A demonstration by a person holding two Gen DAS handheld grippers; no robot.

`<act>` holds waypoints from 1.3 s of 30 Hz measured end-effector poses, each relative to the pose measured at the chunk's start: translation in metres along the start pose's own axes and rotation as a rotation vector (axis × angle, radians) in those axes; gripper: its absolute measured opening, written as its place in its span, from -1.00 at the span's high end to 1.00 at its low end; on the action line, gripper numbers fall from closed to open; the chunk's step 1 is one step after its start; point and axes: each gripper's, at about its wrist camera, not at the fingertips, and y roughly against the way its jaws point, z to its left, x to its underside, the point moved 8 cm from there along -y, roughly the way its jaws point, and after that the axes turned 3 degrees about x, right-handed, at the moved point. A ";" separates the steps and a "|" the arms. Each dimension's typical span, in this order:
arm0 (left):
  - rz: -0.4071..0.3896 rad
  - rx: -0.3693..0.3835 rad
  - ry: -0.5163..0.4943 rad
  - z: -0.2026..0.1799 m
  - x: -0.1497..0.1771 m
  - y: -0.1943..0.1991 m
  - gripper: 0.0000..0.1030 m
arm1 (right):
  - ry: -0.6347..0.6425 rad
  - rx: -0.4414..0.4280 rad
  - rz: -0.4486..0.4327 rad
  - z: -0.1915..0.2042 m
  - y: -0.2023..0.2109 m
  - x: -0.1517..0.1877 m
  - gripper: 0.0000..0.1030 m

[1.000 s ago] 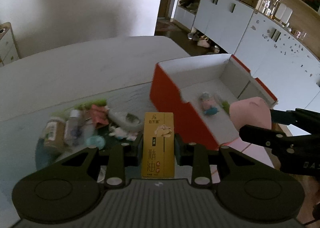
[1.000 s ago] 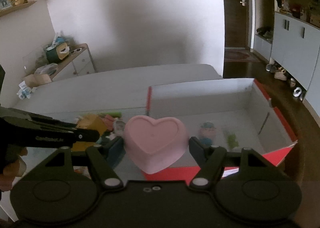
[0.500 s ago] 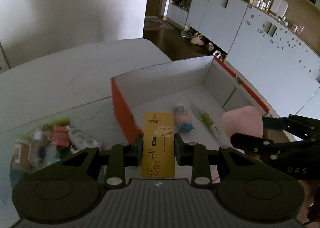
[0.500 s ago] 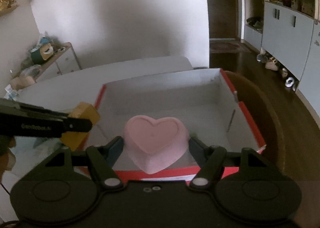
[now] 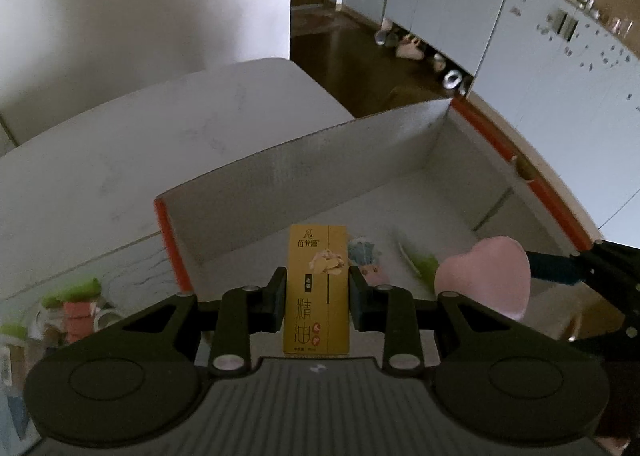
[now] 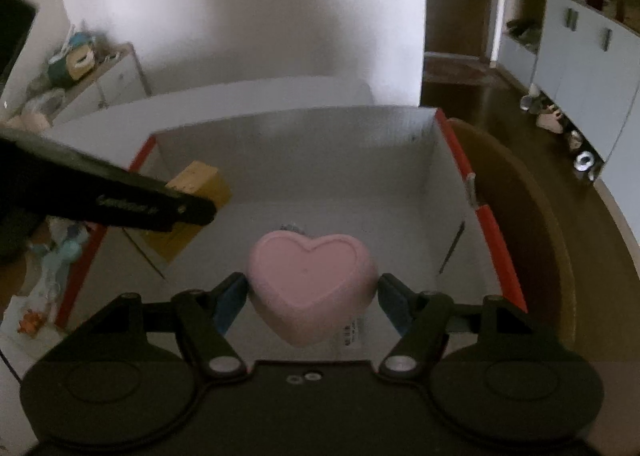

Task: Organize rigid objects
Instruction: 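Carry the yellow box and pink heart soap with both tools into the red box, then lower both items onto the box floor and open both tools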

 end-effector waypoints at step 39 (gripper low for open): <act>0.223 -0.119 0.115 0.004 0.001 -0.090 0.41 | 0.100 0.032 0.230 -0.010 -0.046 0.014 -0.41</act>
